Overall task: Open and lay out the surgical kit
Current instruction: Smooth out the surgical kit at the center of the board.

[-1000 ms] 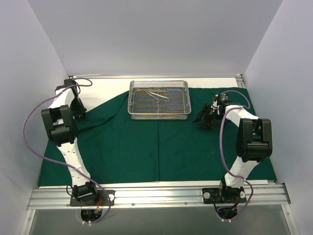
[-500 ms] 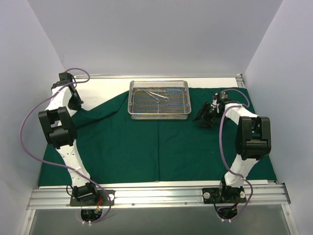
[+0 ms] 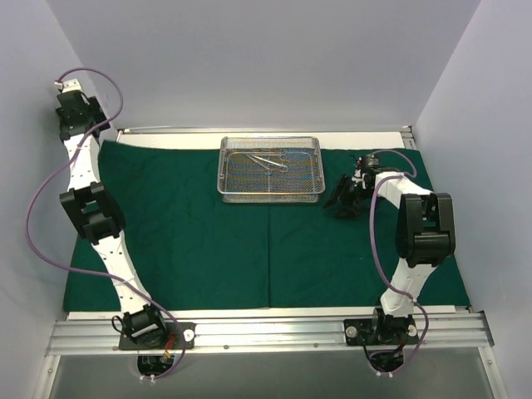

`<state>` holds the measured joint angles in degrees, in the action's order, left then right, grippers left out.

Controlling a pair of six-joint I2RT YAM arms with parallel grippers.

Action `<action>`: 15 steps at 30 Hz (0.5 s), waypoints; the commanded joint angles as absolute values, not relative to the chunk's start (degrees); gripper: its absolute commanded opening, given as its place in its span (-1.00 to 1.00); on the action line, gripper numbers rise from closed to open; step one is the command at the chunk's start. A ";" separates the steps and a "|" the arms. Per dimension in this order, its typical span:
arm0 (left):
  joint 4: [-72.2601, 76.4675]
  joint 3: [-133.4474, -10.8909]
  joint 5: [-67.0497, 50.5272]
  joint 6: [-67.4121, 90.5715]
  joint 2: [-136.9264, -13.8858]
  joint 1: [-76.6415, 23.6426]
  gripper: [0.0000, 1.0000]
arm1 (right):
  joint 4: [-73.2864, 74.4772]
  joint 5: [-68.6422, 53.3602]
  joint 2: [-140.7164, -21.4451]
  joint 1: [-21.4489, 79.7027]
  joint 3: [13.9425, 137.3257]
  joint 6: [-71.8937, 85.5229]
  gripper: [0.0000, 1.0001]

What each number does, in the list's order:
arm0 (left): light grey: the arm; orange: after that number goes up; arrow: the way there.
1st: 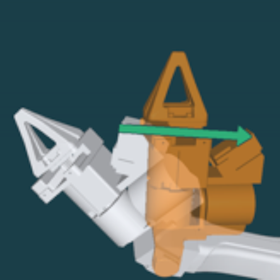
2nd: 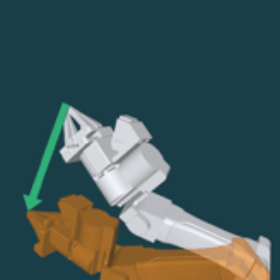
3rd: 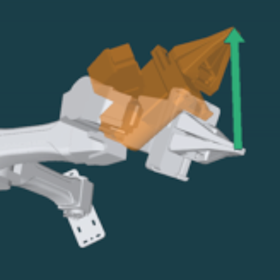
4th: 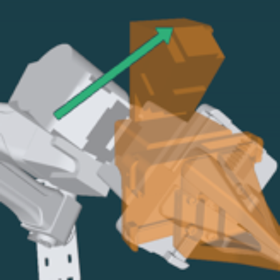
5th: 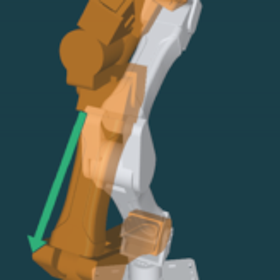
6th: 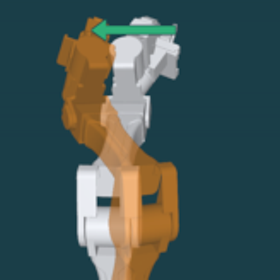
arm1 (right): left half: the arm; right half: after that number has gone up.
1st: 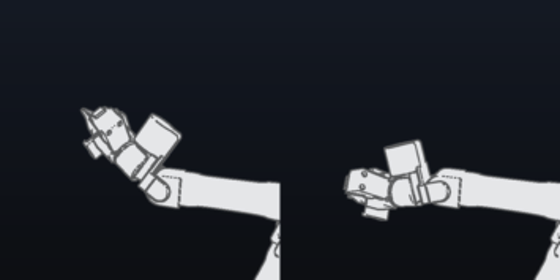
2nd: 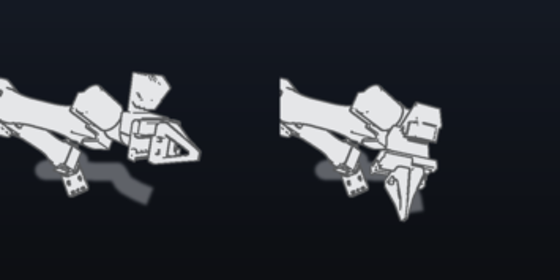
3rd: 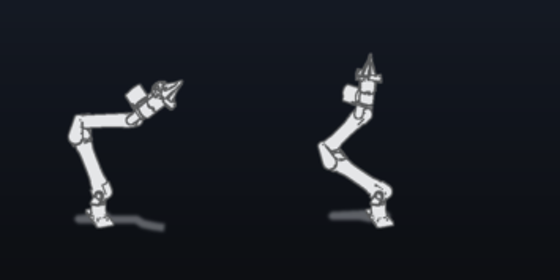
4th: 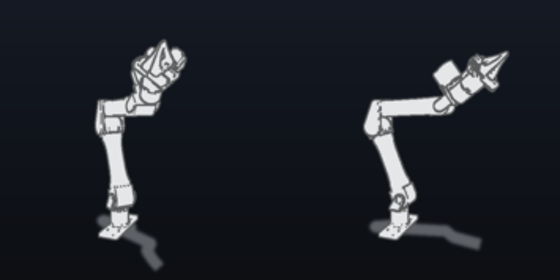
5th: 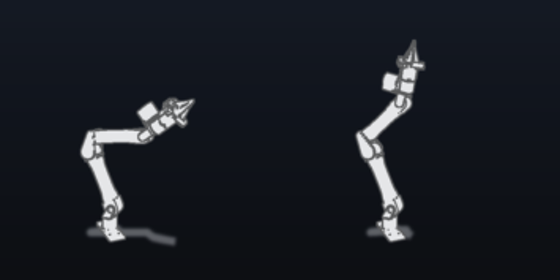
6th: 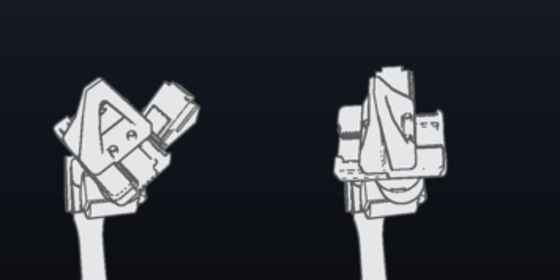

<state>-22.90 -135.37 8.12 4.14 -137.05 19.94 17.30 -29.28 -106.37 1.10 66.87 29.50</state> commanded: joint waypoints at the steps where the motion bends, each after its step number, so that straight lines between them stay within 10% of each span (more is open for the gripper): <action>1: -18.02 -137.55 4.31 4.04 -140.10 18.90 0.64 | 19.95 -28.30 -105.65 1.84 66.80 29.44 0.01; 10: -22.49 -128.51 6.95 2.54 -131.76 13.98 0.61 | 19.25 -26.37 -104.41 0.88 66.44 30.58 0.02; 15: -26.27 -122.17 4.84 3.42 -128.41 10.99 0.05 | 20.12 -21.81 -106.43 0.09 72.14 29.71 -0.02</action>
